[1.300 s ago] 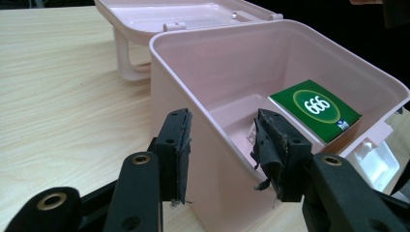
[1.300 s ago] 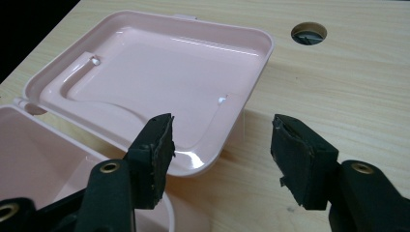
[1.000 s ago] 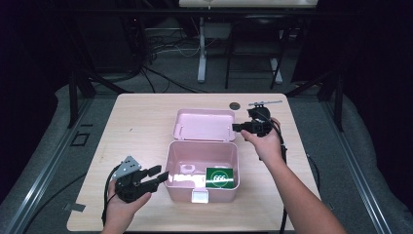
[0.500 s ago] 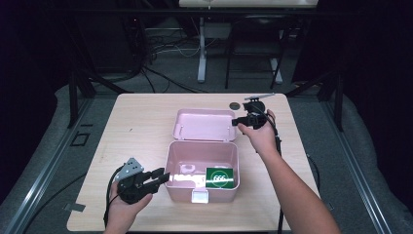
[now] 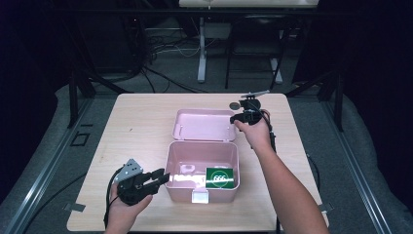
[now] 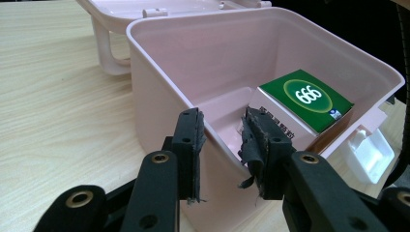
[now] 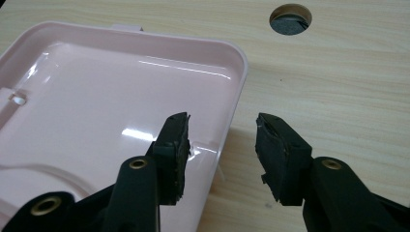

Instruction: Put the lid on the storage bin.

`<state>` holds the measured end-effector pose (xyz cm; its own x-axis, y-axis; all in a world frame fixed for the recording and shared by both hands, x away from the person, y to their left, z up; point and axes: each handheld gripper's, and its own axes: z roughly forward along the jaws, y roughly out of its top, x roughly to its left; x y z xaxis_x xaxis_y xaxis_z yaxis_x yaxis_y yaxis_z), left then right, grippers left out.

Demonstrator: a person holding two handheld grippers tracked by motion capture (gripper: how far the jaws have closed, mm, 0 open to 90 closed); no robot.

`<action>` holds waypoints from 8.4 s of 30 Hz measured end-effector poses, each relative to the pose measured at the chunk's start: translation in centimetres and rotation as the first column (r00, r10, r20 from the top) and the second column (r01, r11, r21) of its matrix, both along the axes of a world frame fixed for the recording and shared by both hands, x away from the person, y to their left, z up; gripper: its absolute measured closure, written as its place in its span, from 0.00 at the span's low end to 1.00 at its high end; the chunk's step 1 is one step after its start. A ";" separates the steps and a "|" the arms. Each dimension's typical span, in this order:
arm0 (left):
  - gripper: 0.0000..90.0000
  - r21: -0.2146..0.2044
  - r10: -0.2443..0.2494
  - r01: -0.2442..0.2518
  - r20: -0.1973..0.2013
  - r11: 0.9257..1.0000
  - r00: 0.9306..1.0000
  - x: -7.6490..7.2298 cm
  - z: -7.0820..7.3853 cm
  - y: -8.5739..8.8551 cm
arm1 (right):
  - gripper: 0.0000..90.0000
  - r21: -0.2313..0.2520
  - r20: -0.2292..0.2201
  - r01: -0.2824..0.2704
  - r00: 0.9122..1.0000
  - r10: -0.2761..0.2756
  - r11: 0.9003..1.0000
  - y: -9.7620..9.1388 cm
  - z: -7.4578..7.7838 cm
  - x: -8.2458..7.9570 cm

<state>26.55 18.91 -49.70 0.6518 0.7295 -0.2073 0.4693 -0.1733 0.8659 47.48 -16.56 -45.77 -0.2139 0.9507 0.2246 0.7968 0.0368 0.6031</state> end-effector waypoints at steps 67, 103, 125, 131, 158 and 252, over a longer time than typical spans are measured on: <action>0.75 0.007 0.003 -0.003 0.002 1.000 1.000 0.1 0.0 -0.1 | 0.95 0.078 -0.036 0.056 0.998 -0.054 0.995 -0.4 1.3 0.9; 0.74 0.008 0.008 -0.008 0.005 1.000 1.000 -0.1 0.0 -0.2 | 0.98 0.064 0.240 -0.045 0.970 0.028 0.997 -0.1 5.6 -4.3; 0.74 0.012 0.011 -0.011 0.006 1.000 1.000 -0.1 0.0 -0.2 | 0.98 -0.003 0.390 -0.100 0.916 0.093 0.995 0.0 6.4 -9.1; 0.74 0.010 0.011 -0.011 0.005 1.000 1.000 -0.1 0.0 -0.2 | 0.98 -0.021 0.416 -0.103 0.904 0.103 0.994 0.0 6.3 -9.9; 0.74 0.007 0.013 -0.013 0.000 1.000 1.000 -0.2 0.0 -0.1 | 0.96 0.028 0.532 -0.092 0.844 0.063 0.995 -0.3 4.5 -14.3; 0.94 0.017 0.138 -0.144 0.189 0.989 0.972 8.3 9.3 -1.8 | 0.85 0.189 0.519 -0.050 0.853 -0.056 0.981 -3.4 3.6 -14.6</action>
<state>34.85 17.13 -40.39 0.5668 0.8211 -0.0681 0.3213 -0.1442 0.9359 32.84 -19.94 -42.21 -0.3469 0.9023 0.2560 0.3647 -0.1217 0.9232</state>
